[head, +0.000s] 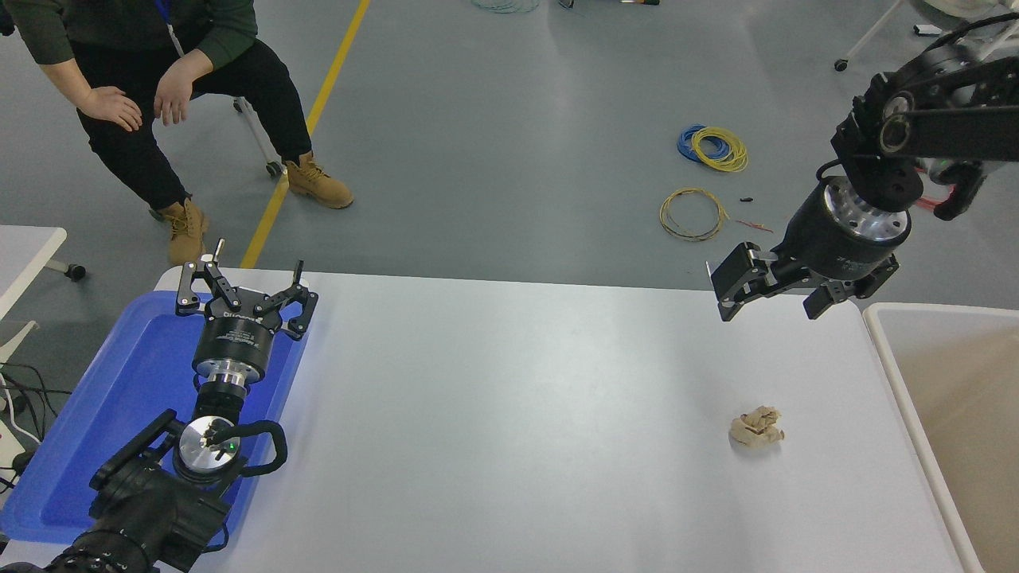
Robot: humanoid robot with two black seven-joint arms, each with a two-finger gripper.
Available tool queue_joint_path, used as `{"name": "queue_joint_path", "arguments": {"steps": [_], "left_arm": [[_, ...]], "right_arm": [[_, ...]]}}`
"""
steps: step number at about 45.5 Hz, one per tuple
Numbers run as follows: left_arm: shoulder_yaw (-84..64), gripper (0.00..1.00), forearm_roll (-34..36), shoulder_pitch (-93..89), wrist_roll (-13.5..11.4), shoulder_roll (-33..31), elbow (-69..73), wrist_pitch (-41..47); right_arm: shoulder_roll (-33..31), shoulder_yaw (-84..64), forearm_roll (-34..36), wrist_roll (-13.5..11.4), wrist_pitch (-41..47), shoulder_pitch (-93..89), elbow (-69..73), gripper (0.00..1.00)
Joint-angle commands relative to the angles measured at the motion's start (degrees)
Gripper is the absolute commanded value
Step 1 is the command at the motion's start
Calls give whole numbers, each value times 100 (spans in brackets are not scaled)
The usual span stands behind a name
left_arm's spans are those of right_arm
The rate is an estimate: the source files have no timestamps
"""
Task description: Pick up paper ball place in dustbin
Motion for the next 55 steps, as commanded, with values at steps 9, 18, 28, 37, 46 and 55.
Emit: {"name": "queue_joint_path", "arguments": {"steps": [9,18,28,37,46,55], "left_arm": [[0,100,0,0,-1,-7,0,2],[0,100,0,0,-1,2,0,-7],[0,100,0,0,7,-7,0,2],[0,100,0,0,-1,2,0,2],[0,100,0,0,7,2,0,2],[0,100,0,0,7,2,0,2]], "right_arm": [[14,7,2,0,0,-14,-2,100],[5,16,-6,0,0,-23,-11,100],[-4,16,-15,0,0,-23,-46,100],[-4,16,-15,9,0,-5,-55,100],[-21,33,-15,9,0,4,-143,100],[-57,279,-15,9,0,-58,-187,100]]}}
